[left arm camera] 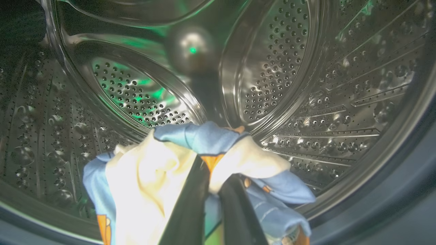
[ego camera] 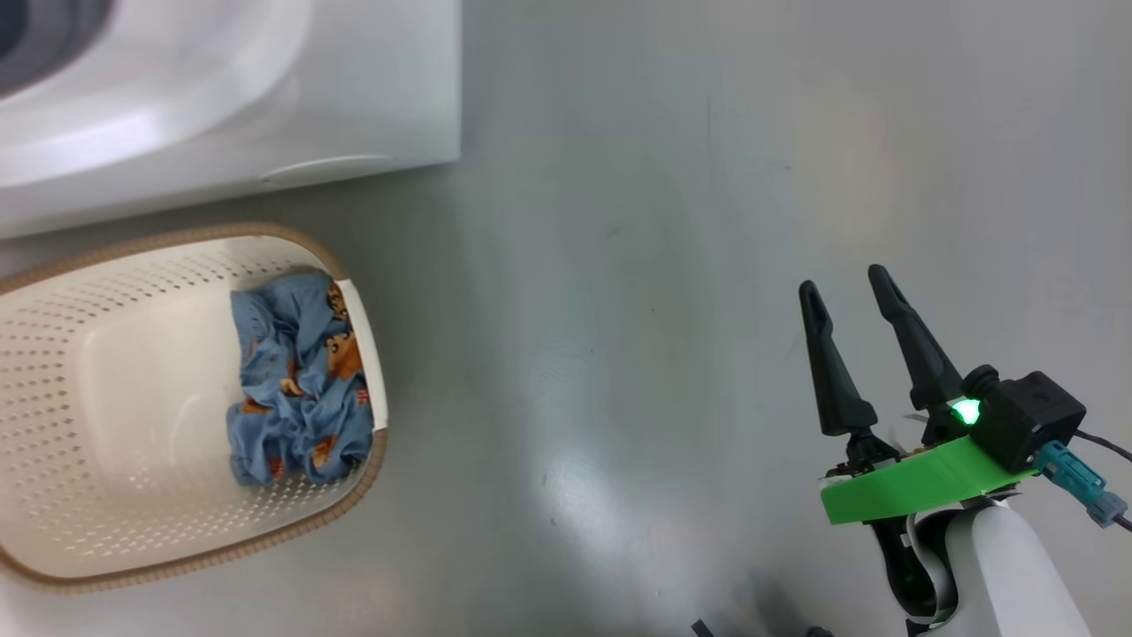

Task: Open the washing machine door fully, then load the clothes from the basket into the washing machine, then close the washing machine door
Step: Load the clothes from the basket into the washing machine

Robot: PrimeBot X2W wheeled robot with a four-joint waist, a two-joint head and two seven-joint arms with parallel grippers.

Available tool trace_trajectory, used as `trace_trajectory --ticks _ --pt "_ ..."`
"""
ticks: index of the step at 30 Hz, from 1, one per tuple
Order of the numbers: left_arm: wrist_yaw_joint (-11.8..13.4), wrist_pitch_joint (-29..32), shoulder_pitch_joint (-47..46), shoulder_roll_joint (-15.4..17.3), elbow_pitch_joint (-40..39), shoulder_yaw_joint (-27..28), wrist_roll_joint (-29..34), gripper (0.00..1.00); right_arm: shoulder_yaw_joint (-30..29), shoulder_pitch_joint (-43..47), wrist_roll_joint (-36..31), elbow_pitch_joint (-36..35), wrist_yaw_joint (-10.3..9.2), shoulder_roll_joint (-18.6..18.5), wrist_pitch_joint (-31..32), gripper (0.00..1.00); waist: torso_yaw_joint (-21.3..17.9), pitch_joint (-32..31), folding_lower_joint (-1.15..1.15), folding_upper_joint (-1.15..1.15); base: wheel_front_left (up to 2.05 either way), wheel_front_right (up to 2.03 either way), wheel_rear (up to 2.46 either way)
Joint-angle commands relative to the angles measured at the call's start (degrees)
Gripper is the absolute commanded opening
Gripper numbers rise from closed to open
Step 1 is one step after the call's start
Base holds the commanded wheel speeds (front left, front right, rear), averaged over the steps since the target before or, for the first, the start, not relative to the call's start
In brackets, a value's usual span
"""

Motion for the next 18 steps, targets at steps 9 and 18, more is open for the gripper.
trace_trajectory --ticks 9,18 --pt "-0.7 3.2 -13.8 9.7 5.4 -2.9 0.8 0.0 3.6 -1.1 2.5 -0.9 0.09 0.3 -0.7 1.0 -4.6 4.8 0.0 0.0 0.0 0.0 0.0" --pt "-0.8 0.5 -24.1 13.2 13.6 -6.5 2.7 0.0 5.0 -1.9 5.0 -0.7 0.09 0.3 -0.7 1.0 -7.7 7.1 0.0 0.0 0.0 0.0 0.0"
